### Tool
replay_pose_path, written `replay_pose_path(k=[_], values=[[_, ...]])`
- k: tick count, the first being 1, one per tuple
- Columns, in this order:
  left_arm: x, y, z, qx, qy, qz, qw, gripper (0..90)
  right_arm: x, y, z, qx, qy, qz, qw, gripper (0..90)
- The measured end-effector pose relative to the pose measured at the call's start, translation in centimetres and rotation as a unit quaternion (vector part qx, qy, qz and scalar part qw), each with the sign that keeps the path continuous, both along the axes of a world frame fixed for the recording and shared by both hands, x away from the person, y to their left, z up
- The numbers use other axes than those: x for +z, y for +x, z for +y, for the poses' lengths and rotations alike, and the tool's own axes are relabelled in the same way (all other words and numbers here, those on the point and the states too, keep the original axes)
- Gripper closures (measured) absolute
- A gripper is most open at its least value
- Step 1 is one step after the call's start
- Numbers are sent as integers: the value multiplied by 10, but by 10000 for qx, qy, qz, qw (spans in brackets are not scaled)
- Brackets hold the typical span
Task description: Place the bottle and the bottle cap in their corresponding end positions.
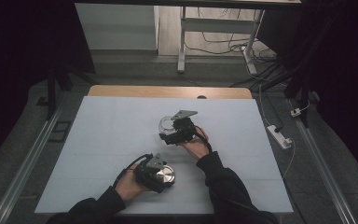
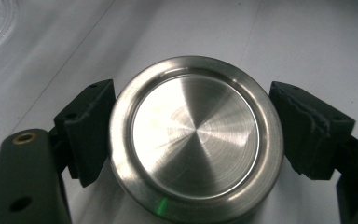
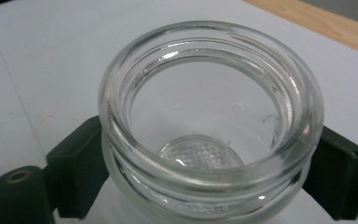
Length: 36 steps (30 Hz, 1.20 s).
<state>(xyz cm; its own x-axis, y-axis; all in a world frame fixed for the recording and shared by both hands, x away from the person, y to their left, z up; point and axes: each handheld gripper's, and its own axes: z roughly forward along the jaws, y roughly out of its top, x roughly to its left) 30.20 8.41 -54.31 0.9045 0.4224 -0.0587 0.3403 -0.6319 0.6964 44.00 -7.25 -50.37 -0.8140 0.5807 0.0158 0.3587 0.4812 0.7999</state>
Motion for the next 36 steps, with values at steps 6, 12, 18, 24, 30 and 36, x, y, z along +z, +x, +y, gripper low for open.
replay_pose_path(k=[6, 12, 18, 24, 30, 36], values=[[2, 0, 4, -8, -176, 62, 9998, 121, 3, -3, -2, 58, 46, -7, 10000, 30], [8, -1, 10, 61, -438, 37, 9990, 56, 8, -7, -4, 75, 77, -84, 9999, 1], [13, -3, 17, 159, -572, 76, 9982, 34, 13, -11, -8, 62, 132, -102, 9998, 0], [18, -3, 25, 220, -691, 132, 9973, 30, 19, -17, -12, 47, 144, -261, 9995, 0], [22, -3, 34, 284, -794, 142, 9963, 30, 27, -24, -19, 24, 212, -330, 9992, 0], [27, -5, 41, 340, -902, 177, 9952, 30, 29, -29, -21, 98, 215, -300, 9993, 0]])
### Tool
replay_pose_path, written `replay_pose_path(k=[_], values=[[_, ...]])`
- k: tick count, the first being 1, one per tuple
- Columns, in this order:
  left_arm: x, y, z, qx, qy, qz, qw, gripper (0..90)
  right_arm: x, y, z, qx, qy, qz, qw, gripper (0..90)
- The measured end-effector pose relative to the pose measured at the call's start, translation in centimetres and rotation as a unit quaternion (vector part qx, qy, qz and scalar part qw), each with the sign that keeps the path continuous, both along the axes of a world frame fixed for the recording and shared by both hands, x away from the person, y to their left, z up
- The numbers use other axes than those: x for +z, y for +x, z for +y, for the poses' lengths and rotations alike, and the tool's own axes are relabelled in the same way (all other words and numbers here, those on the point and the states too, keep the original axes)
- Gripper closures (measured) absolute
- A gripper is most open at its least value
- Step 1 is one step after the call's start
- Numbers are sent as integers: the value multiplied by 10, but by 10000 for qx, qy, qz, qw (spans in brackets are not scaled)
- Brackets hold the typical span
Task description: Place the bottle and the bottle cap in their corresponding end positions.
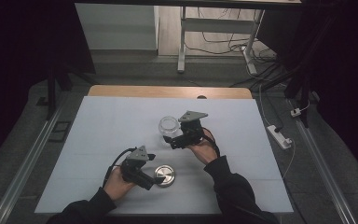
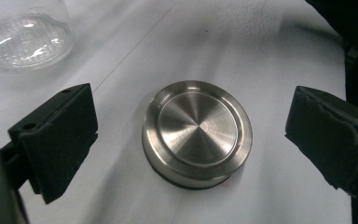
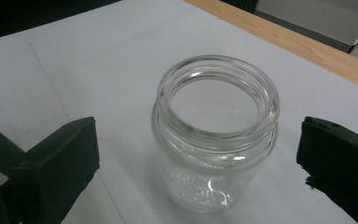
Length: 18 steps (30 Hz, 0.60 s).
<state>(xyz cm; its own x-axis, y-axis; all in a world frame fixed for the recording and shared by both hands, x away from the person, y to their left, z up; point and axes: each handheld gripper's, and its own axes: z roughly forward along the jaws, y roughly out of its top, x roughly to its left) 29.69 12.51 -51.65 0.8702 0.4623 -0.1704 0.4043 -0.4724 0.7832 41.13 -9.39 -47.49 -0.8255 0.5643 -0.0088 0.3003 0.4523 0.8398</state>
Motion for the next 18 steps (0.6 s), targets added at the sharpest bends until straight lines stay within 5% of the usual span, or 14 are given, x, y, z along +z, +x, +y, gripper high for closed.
replay_pose_path(k=[18], values=[[6, -6, 18, 60, -14, 37, 10000, 0, -2, -24, -11, 135, 6, 221, 9997, 0]])
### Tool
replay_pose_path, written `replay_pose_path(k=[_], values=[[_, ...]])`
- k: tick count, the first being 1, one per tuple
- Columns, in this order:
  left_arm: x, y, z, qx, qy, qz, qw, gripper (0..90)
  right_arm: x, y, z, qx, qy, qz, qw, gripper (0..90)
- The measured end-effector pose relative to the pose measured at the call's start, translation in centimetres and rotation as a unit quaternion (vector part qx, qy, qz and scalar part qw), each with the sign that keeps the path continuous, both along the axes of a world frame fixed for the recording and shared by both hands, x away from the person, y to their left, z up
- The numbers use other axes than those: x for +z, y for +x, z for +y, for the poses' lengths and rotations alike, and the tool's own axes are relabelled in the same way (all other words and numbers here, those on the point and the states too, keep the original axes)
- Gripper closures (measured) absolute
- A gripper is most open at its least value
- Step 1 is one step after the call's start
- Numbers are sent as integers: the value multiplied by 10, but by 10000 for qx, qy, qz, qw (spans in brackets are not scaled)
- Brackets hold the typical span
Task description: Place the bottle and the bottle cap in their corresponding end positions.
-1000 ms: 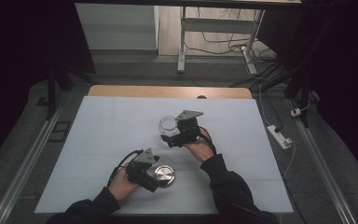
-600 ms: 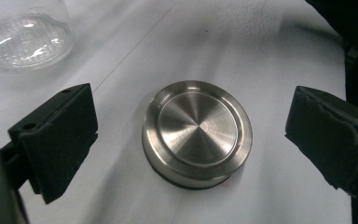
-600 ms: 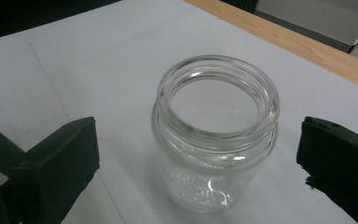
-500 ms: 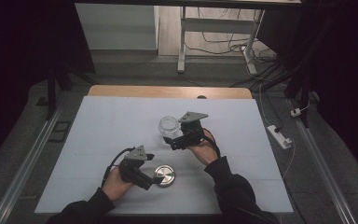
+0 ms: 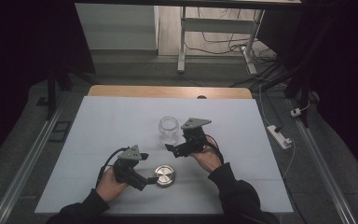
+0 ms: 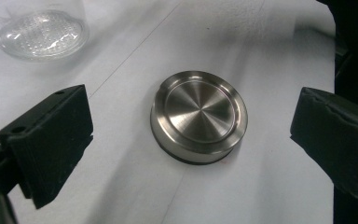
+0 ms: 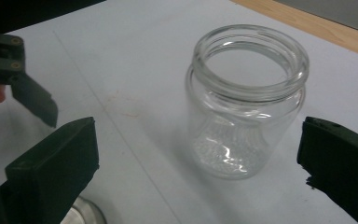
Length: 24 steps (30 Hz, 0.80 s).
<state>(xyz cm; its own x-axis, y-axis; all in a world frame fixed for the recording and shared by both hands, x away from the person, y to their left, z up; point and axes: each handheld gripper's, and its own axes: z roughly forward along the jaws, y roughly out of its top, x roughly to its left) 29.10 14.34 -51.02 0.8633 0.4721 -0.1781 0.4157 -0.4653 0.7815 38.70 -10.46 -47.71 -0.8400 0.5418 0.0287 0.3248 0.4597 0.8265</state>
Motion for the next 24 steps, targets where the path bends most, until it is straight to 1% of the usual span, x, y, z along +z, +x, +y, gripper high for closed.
replay_pose_path(k=[7, 12, 15, 20, 24], values=[[1, -4, 8, 51, -151, 46, 9999, 0, 5, -15, 0, 118, 135, -14, 9998, 0], [1, -8, 15, 124, -219, 64, 9997, 0, 6, -24, -3, 204, 193, 34, 9996, 0], [2, -11, 19, 144, -216, 62, 9996, 0, 6, -28, -5, 212, 227, 55, 9995, 0], [2, -16, 25, 190, -192, 74, 9996, 0, 5, -35, -10, 191, 208, 18, 9996, 0], [3, -21, 29, 216, -108, 69, 9997, 0, 6, -40, -14, 184, 214, -24, 9996, 0]])
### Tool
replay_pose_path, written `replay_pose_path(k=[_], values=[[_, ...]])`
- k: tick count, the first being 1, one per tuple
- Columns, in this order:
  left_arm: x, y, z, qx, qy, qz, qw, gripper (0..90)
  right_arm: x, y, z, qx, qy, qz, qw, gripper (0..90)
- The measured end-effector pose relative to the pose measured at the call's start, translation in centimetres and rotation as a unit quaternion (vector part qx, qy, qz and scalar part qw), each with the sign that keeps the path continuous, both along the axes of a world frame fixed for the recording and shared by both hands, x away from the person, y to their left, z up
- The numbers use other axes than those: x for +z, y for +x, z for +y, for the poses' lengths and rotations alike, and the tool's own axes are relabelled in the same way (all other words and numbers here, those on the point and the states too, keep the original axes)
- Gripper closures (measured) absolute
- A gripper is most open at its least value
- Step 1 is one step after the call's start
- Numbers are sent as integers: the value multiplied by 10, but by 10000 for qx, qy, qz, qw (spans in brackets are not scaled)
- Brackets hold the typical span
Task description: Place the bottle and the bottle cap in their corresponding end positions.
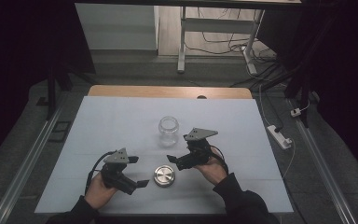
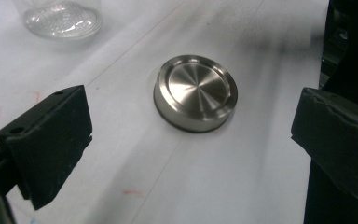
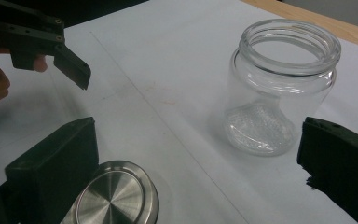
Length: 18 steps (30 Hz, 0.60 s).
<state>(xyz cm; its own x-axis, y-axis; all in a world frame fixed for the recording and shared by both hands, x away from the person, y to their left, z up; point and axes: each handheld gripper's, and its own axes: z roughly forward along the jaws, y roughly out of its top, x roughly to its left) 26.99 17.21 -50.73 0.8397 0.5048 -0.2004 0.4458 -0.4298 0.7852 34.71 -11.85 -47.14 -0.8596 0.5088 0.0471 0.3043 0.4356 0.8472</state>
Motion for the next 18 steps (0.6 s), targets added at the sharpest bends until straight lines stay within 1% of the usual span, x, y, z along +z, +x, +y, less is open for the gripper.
replay_pose_path(k=[5, 9, 15, 18], values=[[1, -7, 6, 43, 94, -6, 9999, 0, 2, -6, -7, 16, 38, 76, 10000, 0], [1, -11, 13, 118, 87, 16, 9999, 0, 3, -11, -14, 6, 125, 162, 9998, 0], [1, -18, 24, 237, 33, 32, 9997, 0, 1, -19, -25, -41, 117, 126, 9998, 0], [1, -22, 28, 283, 17, 42, 9996, 0, 0, -23, -32, -110, 127, 108, 9998, 0]])
